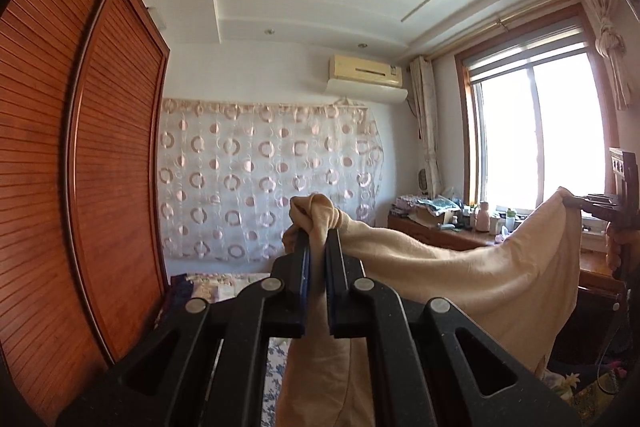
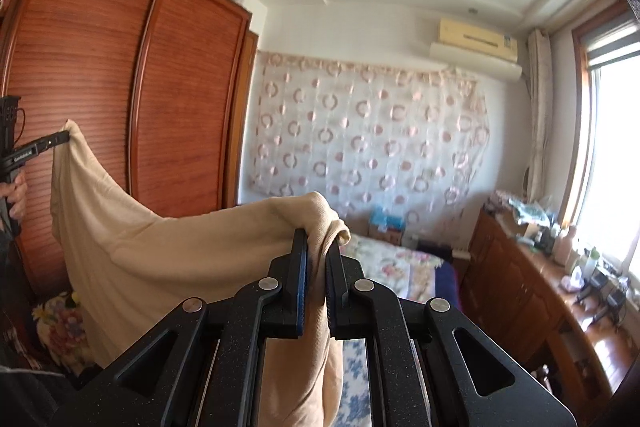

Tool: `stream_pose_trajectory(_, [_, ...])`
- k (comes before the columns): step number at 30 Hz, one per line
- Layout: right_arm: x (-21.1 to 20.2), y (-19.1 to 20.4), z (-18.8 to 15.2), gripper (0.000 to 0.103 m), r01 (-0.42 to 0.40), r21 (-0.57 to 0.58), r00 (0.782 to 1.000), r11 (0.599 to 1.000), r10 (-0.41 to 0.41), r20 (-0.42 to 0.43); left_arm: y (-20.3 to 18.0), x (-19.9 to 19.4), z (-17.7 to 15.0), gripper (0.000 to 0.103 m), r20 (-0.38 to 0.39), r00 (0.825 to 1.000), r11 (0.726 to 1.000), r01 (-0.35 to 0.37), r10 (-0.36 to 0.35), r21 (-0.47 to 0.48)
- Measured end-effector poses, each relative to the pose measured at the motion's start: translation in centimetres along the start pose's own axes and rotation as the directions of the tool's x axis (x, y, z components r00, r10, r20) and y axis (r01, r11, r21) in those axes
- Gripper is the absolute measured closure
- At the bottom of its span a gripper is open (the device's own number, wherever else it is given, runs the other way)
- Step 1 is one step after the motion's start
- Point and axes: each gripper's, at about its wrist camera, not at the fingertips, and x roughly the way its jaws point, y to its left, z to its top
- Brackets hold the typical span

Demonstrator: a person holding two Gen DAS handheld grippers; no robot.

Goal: Fold small clothes
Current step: 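Lift the shirt high with both grippers and lay it folded over itself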

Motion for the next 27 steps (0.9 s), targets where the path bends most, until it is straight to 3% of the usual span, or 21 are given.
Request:
stream_pose_trajectory(4, [-0.3,-0.7,1.8,0.098,0.015,0.001,1.000,1.000,-0.015,0.025,1.1,1.2,0.7,0.099,0.010,0.999,0.999,-0.037,0.037,0.002])
stream_pose_trajectory(7, [1.2,-1.3,2.5,0.098,0.041,-0.007,0.999,0.999,-0.041,0.010,1.4,4.3,-0.3,0.099,-0.019,0.994,0.994,-0.103,0.104,0.034])
stream_pose_trajectory(11, [6.0,-1.9,1.6,0.098,0.073,-0.016,0.996,0.997,-0.074,-0.047,1.7,10.2,-3.2,0.099,-0.103,0.986,0.992,-0.126,0.128,0.033])
stream_pose_trajectory(14, [11.8,-2.9,-0.4,0.098,0.083,-0.020,0.988,0.996,-0.085,-0.130,1.9,14.9,-6.2,0.099,-0.159,0.975,0.988,-0.151,0.154,0.031])
stream_pose_trajectory(17, [18.3,-4.0,-3.8,0.098,0.092,-0.021,0.972,0.996,-0.095,-0.217,2.5,20.7,-10.1,0.099,-0.245,0.951,0.982,-0.186,0.187,0.027])
stream_pose_trajectory(19, [22.8,-5.0,-6.5,0.098,0.091,-0.010,0.959,0.996,-0.091,-0.268,2.4,24.7,-13.2,0.099,-0.316,0.923,0.976,-0.212,0.219,0.058])
stream_pose_trajectory(24, [31.6,-6.8,-12.5,0.098,0.118,0.035,0.914,0.992,-0.094,-0.394,1.9,32.3,-19.1,0.099,-0.437,0.876,0.978,-0.193,0.206,0.074])
stream_pose_trajectory(27, [35.6,-7.3,-14.8,0.098,0.121,0.038,0.893,0.992,-0.092,-0.440,1.6,35.3,-21.3,0.098,-0.473,0.858,0.979,-0.183,0.201,0.086])
